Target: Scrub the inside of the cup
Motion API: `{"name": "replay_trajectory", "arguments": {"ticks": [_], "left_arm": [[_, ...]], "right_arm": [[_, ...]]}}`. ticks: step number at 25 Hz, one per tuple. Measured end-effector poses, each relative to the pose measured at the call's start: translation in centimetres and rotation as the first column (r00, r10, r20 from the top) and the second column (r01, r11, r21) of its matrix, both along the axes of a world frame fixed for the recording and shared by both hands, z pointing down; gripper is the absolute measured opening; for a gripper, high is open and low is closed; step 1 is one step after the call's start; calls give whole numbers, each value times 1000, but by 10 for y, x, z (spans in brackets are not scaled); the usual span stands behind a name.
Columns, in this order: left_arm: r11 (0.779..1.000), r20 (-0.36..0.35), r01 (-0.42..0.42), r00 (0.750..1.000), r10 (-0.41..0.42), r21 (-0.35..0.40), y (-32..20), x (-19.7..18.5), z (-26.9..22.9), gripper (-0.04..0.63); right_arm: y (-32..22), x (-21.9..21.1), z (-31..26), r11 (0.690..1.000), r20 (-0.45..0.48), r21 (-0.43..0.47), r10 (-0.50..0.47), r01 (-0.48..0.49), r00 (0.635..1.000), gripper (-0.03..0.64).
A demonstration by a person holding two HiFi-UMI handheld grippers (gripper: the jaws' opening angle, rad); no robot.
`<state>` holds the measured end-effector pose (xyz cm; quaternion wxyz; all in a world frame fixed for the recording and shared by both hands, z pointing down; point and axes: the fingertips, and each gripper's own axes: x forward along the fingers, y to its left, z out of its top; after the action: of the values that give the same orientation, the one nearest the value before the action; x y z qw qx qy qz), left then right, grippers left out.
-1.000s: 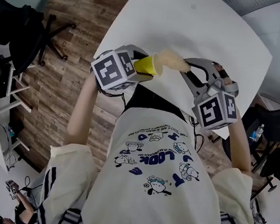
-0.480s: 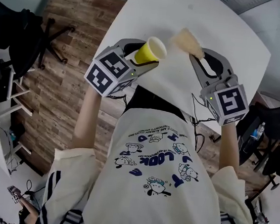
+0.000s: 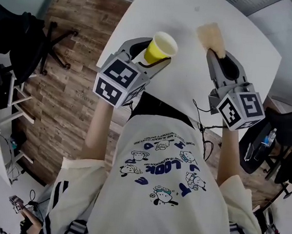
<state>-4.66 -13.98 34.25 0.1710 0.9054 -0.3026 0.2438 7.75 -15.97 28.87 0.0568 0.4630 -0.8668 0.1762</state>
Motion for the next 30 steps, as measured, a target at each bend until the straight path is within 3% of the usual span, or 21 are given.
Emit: {"name": "replay_trajectory", "arguments": {"ticks": [12, 30], "left_arm": [[983, -68, 181, 981, -180, 10, -13, -10, -6, 302], [961, -85, 278, 957, -277, -7, -6, -10, -1, 302]], "right_arm": [[3, 0, 9, 994, -69, 17, 106, -105, 992, 94], [15, 2, 23, 980, -51, -27, 194, -196, 980, 94]]}}
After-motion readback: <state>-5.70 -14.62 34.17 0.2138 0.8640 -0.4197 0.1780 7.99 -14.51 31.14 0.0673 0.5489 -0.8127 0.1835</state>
